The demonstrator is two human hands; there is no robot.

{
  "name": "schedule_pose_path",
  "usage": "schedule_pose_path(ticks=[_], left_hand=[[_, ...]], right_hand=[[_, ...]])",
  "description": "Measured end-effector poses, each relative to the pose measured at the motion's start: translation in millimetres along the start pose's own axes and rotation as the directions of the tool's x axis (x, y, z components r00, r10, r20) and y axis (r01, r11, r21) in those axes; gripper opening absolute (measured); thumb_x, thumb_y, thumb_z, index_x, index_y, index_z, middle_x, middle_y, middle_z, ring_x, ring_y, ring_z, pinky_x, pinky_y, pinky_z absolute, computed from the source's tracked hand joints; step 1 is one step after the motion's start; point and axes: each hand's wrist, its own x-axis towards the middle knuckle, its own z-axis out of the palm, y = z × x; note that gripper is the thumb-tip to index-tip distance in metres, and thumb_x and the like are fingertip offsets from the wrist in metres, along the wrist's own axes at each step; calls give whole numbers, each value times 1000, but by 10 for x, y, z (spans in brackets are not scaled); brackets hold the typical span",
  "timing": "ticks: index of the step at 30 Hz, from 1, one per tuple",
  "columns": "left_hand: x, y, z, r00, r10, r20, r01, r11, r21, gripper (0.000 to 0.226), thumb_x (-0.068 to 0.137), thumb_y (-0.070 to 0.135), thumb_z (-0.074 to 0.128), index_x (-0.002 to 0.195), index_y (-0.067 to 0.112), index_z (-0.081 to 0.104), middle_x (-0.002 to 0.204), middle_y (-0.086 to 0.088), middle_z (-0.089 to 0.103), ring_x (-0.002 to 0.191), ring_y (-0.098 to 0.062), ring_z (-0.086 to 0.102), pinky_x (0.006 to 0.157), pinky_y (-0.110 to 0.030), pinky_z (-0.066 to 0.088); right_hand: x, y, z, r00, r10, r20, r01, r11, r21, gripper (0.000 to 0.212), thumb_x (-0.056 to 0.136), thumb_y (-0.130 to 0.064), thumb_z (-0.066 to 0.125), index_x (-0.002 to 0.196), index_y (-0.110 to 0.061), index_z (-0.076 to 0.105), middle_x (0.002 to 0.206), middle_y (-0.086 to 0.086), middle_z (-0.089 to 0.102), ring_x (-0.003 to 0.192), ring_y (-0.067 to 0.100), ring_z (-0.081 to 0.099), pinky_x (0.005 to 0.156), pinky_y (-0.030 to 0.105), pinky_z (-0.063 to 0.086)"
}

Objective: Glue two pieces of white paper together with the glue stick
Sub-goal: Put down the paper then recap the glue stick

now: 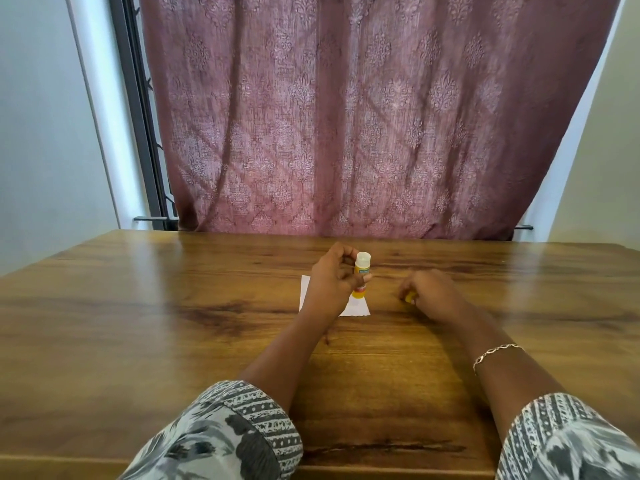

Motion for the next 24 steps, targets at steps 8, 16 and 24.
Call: schedule_pose_path(ticks=[8, 16, 24], left_hand=[[-2, 1, 1, 999, 5, -45, -1, 997, 73, 31, 77, -1, 68, 83, 23, 49, 86, -3, 59, 83, -22, 56, 75, -42, 53], [-9, -4, 1, 997, 52, -51, -41, 981, 189, 25, 79, 2, 66, 102, 6, 58, 94, 3, 60, 80, -8, 53, 71, -8, 41], [-8, -10, -3, 996, 78, -40, -66, 967, 247, 25, 80, 1, 64, 104, 3, 61, 97, -2, 63, 80, -7, 52, 66, -2, 38]], right_hand=[[-94, -162, -118, 958, -61, -279, 147, 944, 297, 27, 80, -4, 60, 107, -8, 65, 97, 5, 46, 85, 21, 52, 74, 26, 37], [-111, -290, -129, 892, 21, -452, 367, 550, 750, 34, 74, 4, 66, 85, -26, 58, 83, 0, 62, 71, -3, 58, 69, 9, 48], [-100, -342, -90, 890, -28, -456, 434, 364, 824, 31, 72, 10, 64, 84, -19, 66, 75, -14, 71, 73, -2, 62, 68, 10, 49]])
